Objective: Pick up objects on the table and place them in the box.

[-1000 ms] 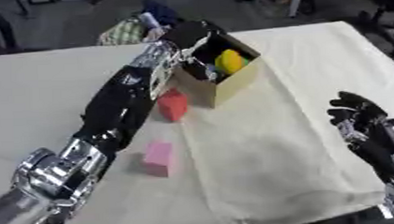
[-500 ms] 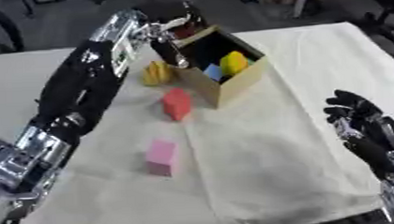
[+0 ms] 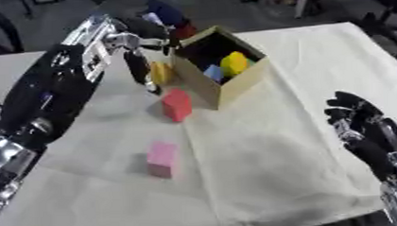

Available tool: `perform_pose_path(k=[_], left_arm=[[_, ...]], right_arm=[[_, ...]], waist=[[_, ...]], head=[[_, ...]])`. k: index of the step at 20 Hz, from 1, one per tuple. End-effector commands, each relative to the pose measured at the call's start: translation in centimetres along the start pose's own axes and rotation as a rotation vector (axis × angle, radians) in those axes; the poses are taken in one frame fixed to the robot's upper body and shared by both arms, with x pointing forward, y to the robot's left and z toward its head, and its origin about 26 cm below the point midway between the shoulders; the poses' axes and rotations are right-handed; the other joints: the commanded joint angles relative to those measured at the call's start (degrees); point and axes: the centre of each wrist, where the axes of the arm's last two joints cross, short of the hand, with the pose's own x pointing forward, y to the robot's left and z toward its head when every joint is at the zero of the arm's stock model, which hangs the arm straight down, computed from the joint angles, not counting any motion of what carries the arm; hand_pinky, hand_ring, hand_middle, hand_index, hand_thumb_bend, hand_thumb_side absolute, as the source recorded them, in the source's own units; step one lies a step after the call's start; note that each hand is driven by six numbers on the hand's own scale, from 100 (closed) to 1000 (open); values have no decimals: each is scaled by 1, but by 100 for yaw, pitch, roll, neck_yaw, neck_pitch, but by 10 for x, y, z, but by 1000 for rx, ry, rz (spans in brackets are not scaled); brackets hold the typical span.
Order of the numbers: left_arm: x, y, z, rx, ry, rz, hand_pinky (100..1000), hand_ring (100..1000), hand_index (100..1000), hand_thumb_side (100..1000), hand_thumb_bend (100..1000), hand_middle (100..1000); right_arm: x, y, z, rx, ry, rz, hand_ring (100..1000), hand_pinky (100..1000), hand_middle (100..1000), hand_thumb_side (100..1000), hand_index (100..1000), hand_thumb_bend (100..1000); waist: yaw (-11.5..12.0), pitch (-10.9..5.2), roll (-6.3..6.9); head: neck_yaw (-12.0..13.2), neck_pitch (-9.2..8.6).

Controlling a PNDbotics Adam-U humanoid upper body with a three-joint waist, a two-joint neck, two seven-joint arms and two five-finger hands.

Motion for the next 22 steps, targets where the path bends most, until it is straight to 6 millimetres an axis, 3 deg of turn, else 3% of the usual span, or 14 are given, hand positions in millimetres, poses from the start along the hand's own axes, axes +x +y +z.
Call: perform_pose_path(k=[1, 15, 19, 22], left_arm=[[-3, 5, 4, -94, -50, -87, 803, 772, 876, 148, 584, 804], [10, -25, -31, -145, -78, -69, 806, 780, 875, 138, 547, 812], [8, -34, -35, -168, -67, -57, 760, 712, 798, 100, 503, 722], [4, -33, -32, -126, -50, -48, 662, 579, 678, 100, 442, 569]], right_arm=[[6, -7, -3, -7, -20, 22, 788, 778, 774, 431, 880, 100], [8, -5, -5, -3, -27, 13, 787, 778, 774, 429, 880, 100], [8, -4, -6, -1, -28, 11, 788, 778, 774, 430, 880, 100], [8, -5, -6, -1, -27, 11, 788, 778, 774, 430, 880, 100]], waist=[[-13, -129, 56], [-108, -77, 2], [-120, -66, 0], [-110, -67, 1]], head=[[10, -16], [99, -16], [110, -16], [101, -16]])
